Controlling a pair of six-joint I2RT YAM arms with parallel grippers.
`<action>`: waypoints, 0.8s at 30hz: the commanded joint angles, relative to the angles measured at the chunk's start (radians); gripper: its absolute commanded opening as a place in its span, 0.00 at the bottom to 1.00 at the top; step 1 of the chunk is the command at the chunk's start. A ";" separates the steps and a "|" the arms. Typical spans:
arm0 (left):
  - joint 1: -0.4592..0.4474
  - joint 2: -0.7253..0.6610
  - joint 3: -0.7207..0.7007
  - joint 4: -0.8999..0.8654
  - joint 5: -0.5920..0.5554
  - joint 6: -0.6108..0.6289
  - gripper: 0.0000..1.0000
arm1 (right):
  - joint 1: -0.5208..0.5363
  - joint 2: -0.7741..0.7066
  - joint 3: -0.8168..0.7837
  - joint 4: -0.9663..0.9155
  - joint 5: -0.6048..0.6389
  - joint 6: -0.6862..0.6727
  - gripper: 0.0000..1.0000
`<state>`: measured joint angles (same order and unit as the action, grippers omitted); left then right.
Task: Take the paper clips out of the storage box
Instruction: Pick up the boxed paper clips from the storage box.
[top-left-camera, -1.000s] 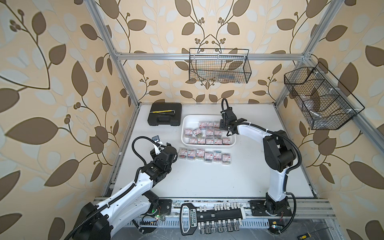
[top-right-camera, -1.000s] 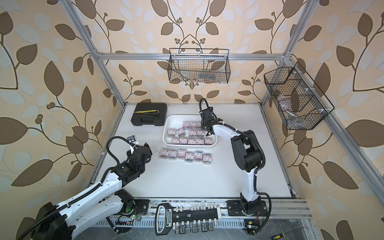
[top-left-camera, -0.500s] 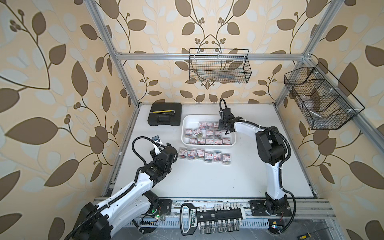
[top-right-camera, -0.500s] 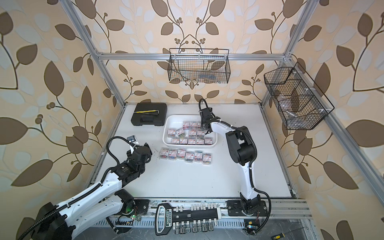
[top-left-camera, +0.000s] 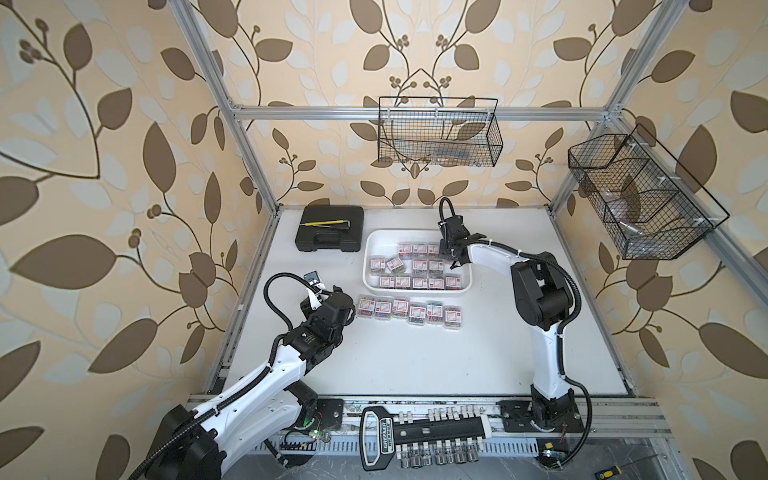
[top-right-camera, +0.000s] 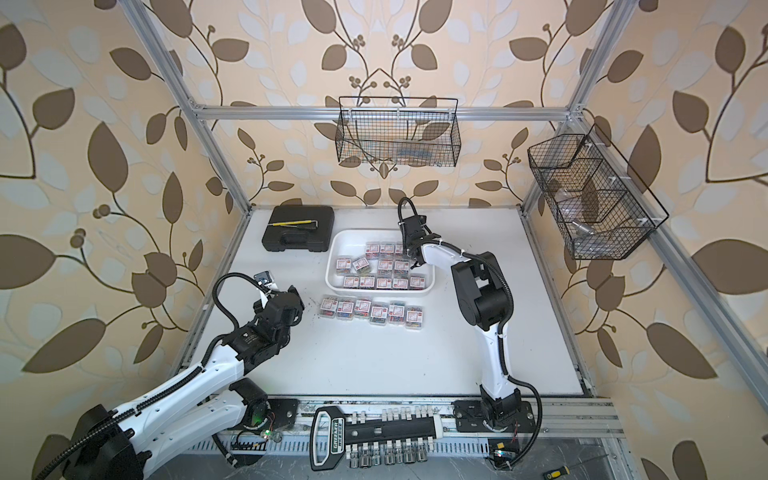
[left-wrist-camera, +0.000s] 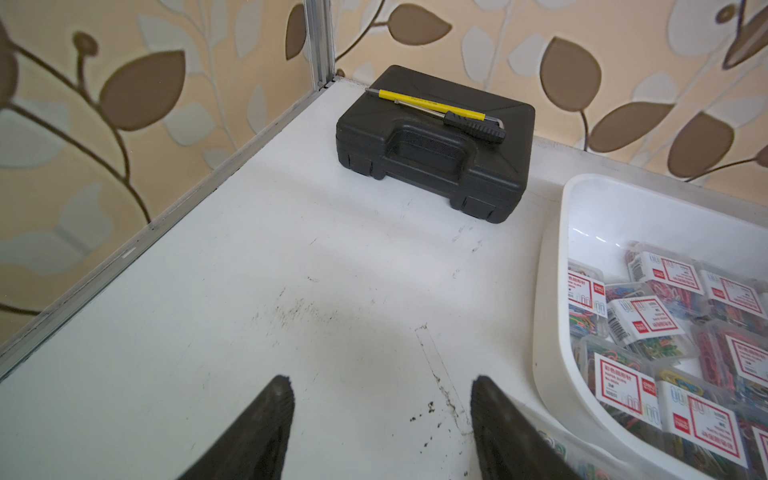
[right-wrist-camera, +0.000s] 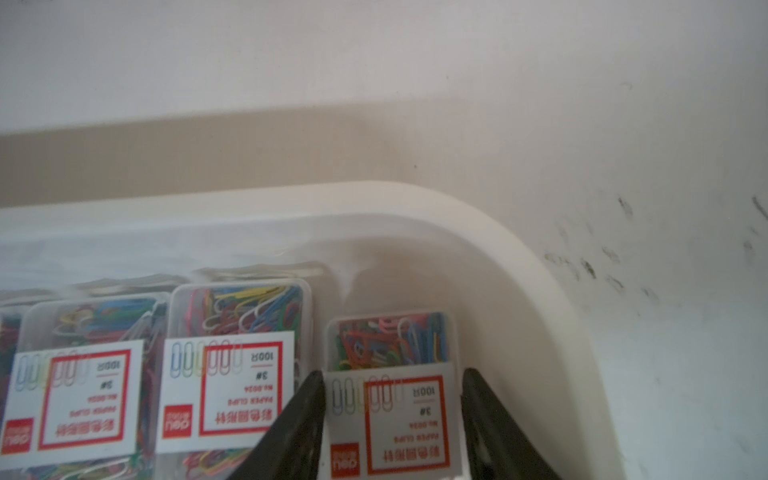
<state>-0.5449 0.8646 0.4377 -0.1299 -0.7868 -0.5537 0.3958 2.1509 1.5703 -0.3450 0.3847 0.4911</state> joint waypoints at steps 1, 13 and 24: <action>-0.010 -0.017 -0.008 0.016 -0.025 -0.005 0.70 | -0.006 -0.025 -0.035 -0.083 0.062 0.009 0.54; -0.011 -0.029 -0.016 0.021 -0.021 -0.001 0.70 | -0.041 0.049 -0.034 -0.081 -0.052 0.031 0.68; -0.011 -0.038 -0.020 0.021 -0.023 -0.005 0.70 | -0.017 0.073 0.011 -0.134 0.015 0.014 0.57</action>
<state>-0.5449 0.8436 0.4232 -0.1287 -0.7864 -0.5533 0.3710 2.1685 1.5597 -0.3904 0.3550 0.5079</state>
